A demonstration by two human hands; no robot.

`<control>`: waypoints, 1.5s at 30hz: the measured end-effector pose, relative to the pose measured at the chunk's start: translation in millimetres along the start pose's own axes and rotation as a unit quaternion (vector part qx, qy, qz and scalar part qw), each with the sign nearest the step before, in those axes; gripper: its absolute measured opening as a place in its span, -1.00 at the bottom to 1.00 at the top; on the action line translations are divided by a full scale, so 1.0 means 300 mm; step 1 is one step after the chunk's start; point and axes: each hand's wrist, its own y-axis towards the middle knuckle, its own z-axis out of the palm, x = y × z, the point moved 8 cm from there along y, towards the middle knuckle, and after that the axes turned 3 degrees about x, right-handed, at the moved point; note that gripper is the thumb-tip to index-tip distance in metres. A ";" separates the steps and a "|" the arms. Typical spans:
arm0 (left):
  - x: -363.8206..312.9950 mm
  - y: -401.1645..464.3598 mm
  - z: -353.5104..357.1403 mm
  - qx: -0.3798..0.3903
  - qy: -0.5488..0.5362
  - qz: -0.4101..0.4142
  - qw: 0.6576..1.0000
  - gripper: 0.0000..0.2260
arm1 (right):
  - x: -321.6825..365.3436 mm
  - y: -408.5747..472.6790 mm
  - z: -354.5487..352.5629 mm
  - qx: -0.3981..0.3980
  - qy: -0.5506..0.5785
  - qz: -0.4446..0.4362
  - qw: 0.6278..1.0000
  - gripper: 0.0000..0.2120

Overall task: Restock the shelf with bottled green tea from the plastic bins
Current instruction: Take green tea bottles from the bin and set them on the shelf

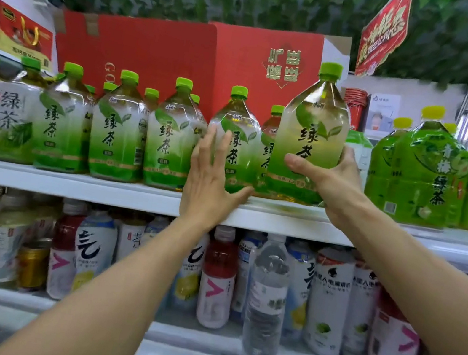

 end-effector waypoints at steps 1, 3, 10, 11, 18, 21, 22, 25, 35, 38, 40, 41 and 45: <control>0.004 -0.002 0.005 -0.010 0.009 -0.003 1.000 0.00 | -0.018 0.022 -0.002 -0.002 -0.010 0.008 1.000 -0.20; 0.009 -0.005 0.007 -0.020 0.014 -0.004 1.000 0.00 | -0.062 0.058 0.004 0.003 -0.035 0.028 0.999 -0.15; 0.012 -0.013 0.009 -0.030 0.009 -0.005 1.000 -0.07 | -0.188 0.126 0.044 0.043 -0.050 0.096 0.993 0.35; 0.012 -0.014 0.009 -0.031 0.008 -0.005 0.999 -0.07 | -0.202 0.138 0.049 0.054 -0.050 0.102 0.992 0.38; 0.012 -0.013 0.005 -0.040 0.001 -0.001 0.999 -0.09 | -0.225 0.151 0.067 0.087 -0.057 0.105 0.989 0.44; 0.015 -0.018 0.005 -0.036 0.004 -0.002 0.999 -0.10 | -0.202 0.125 0.064 0.060 -0.116 0.095 0.987 0.37; 0.013 -0.018 0.003 -0.032 0.004 -0.001 0.999 -0.11 | -0.190 0.110 0.062 0.044 -0.138 0.085 0.986 0.28; 0.004 -0.017 -0.006 -0.020 0.002 -0.002 1.000 -0.12 | -0.146 0.056 0.061 -0.010 -0.221 0.037 0.975 0.02; 0.049 -0.342 -0.145 0.081 -0.136 -0.024 0.987 -0.47 | -0.101 -0.428 0.140 0.007 -0.385 -0.134 0.913 -0.46; 0.093 -0.518 -0.181 0.112 -0.176 -0.047 0.977 -0.53 | -0.146 -0.588 0.200 0.034 -0.424 -0.159 0.891 -0.53; 0.133 -0.651 -0.163 0.157 -0.220 -0.090 0.959 -0.58 | -0.197 -0.690 0.236 0.051 -0.445 -0.152 0.881 -0.54; 0.156 -0.719 -0.145 0.180 -0.242 -0.119 0.946 -0.60 | -0.230 -0.739 0.253 0.062 -0.452 -0.143 0.878 -0.53; 0.242 -1.019 -0.038 0.299 -0.263 -0.188 0.898 -0.63 | -0.434 -0.938 0.286 0.121 -0.466 -0.034 0.876 -0.55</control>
